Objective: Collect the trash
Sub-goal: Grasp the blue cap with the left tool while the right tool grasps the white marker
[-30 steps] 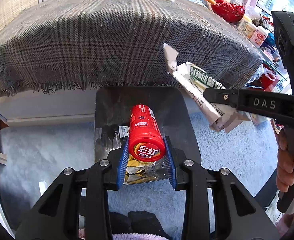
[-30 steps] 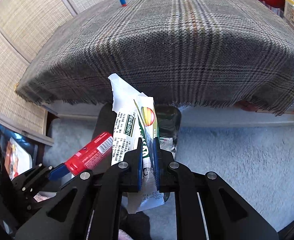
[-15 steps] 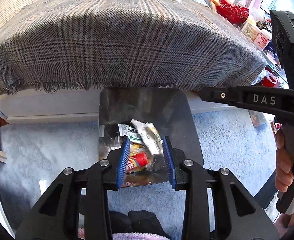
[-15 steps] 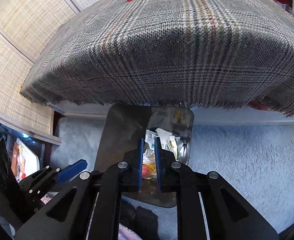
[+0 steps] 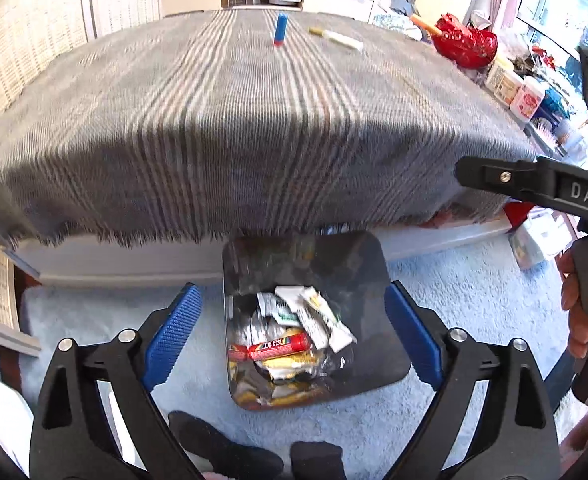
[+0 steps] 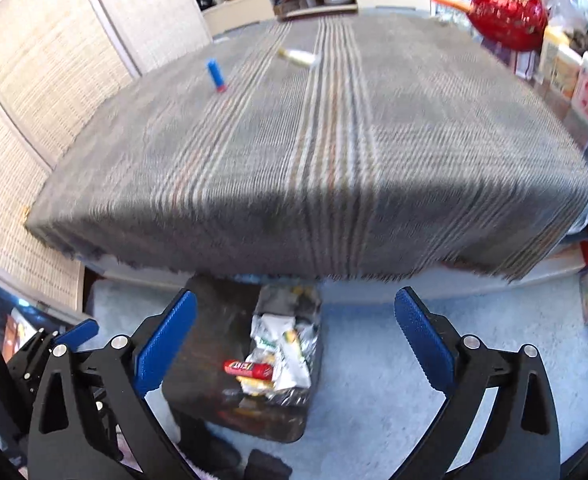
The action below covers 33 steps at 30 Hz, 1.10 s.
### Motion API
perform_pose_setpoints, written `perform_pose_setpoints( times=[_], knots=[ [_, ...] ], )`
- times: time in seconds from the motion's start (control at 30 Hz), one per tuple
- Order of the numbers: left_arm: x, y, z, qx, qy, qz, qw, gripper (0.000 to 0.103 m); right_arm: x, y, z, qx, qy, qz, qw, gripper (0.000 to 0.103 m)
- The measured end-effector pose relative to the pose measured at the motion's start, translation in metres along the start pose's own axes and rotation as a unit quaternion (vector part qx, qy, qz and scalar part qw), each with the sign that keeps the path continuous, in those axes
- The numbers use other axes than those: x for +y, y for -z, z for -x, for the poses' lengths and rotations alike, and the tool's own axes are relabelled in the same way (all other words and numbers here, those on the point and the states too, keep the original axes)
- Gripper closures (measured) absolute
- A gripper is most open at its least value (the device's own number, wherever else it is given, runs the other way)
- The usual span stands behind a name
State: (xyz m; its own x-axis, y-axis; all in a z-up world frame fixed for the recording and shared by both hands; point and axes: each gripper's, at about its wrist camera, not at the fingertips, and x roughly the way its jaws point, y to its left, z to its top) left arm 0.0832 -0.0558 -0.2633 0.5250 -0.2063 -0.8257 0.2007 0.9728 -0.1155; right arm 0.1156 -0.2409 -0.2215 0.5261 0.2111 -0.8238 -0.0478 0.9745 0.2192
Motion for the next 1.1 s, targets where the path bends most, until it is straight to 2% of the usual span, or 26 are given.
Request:
perform_pose_setpoints(
  times=[0.17,0.4,0.7,0.87,0.93,1.03,1.1],
  knots=[
    [0.002,-0.031,0.003,-0.021,0.002,0.002,0.9998,0.014,-0.007,-0.034,0.009,-0.029,0.004,0.004,1.000,0.004],
    [0.011,-0.085,0.001,-0.047,-0.014,-0.007,0.9988,0.014,-0.015,-0.078,-0.004,-0.043,0.012,0.003,0.999,0.004],
    [0.024,-0.148,-0.030,-0.059,-0.026,-0.013,0.9978,0.014,-0.014,-0.130,-0.035,-0.055,0.024,0.009,0.998,0.004],
    [0.027,-0.177,-0.053,-0.059,-0.018,-0.011,0.9980,0.014,-0.011,-0.153,-0.059,-0.051,0.019,0.020,0.998,0.005],
    [0.030,-0.186,-0.066,-0.051,-0.013,-0.004,0.9986,0.014,-0.014,-0.162,-0.074,-0.042,0.015,0.018,0.999,0.020],
    [0.031,-0.197,-0.085,-0.043,-0.013,-0.006,0.9990,0.015,-0.012,-0.175,-0.092,-0.035,0.022,0.027,0.999,0.037],
    [0.032,-0.204,-0.097,-0.041,-0.016,-0.009,0.9990,0.021,-0.010,-0.182,-0.100,-0.034,0.028,0.034,0.998,0.042]
  ],
)
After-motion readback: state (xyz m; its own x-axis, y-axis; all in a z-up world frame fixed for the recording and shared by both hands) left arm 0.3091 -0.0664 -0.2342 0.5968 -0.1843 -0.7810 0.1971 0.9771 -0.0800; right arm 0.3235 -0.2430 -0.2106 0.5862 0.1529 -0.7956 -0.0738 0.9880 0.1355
